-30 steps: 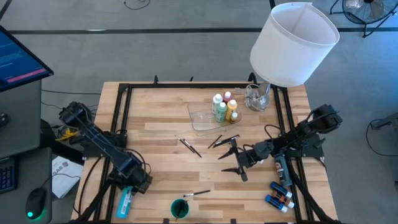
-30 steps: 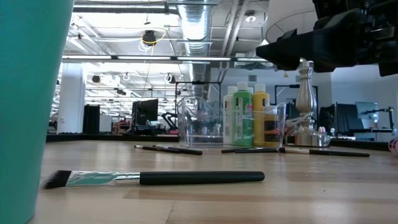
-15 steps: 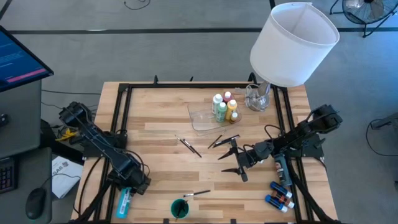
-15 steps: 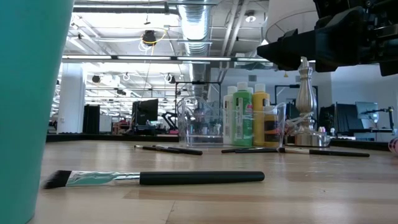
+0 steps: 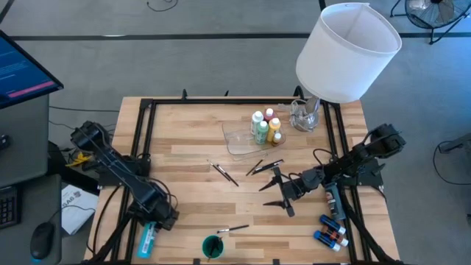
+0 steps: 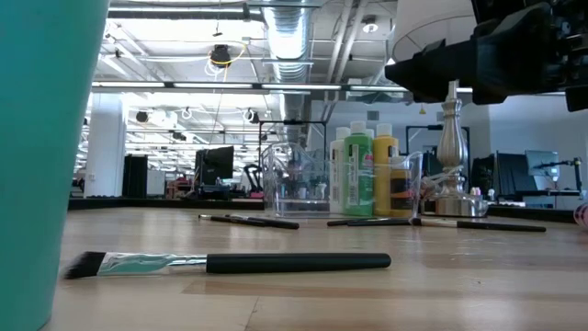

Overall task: Pick & Place Paint Supplies
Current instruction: Put the big light blue paint bottle into the transparent bin

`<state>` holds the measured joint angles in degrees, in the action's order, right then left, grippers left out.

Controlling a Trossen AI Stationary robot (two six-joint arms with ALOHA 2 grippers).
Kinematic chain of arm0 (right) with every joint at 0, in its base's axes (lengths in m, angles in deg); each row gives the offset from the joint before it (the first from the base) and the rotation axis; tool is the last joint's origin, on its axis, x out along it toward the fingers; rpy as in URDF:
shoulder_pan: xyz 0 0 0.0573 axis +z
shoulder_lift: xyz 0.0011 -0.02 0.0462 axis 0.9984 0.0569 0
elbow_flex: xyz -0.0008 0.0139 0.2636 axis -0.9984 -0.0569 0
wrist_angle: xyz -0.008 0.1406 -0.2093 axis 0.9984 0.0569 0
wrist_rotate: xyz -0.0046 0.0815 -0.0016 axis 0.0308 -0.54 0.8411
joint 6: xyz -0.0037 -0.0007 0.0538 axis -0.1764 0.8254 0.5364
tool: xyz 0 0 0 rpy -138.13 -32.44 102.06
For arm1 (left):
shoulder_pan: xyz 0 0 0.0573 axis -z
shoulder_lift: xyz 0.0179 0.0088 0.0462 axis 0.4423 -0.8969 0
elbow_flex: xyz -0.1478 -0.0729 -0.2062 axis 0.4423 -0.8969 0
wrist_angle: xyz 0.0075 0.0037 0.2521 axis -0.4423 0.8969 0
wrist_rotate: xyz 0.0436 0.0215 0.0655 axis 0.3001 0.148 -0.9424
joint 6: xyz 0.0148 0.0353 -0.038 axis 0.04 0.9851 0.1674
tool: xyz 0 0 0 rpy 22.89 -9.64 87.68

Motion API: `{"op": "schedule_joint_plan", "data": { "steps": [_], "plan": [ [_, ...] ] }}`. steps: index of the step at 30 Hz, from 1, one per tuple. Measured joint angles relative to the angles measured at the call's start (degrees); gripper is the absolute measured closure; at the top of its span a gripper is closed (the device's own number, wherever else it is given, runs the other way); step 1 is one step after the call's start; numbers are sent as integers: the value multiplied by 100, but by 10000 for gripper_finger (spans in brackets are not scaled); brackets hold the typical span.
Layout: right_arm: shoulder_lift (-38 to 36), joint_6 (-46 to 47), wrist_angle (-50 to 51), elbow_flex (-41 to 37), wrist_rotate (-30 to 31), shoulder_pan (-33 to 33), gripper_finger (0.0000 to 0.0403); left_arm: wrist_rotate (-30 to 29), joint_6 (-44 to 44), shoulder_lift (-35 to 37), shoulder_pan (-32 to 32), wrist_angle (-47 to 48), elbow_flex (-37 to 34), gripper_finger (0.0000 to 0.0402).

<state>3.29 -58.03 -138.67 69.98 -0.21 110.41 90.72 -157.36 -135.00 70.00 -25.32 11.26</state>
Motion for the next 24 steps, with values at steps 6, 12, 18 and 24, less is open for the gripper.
{"op": "schedule_joint_plan", "data": {
  "steps": [6, 12, 18, 24],
  "plan": [
    [-1, 32, 24, 0, 1, -1, 163, 10, 106, -348, 63, -476, -2, 215],
    [1, 36, 20, 0, 1, -1, 163, 40, 168, -408, 52, -497, 2, 217],
    [0, 51, 18, 0, 1, -1, 163, 175, 335, -417, 56, -488, 2, 274],
    [1, 52, 18, 0, 1, -1, 163, -228, 510, -230, 45, -477, 0, 291]
  ]
}}
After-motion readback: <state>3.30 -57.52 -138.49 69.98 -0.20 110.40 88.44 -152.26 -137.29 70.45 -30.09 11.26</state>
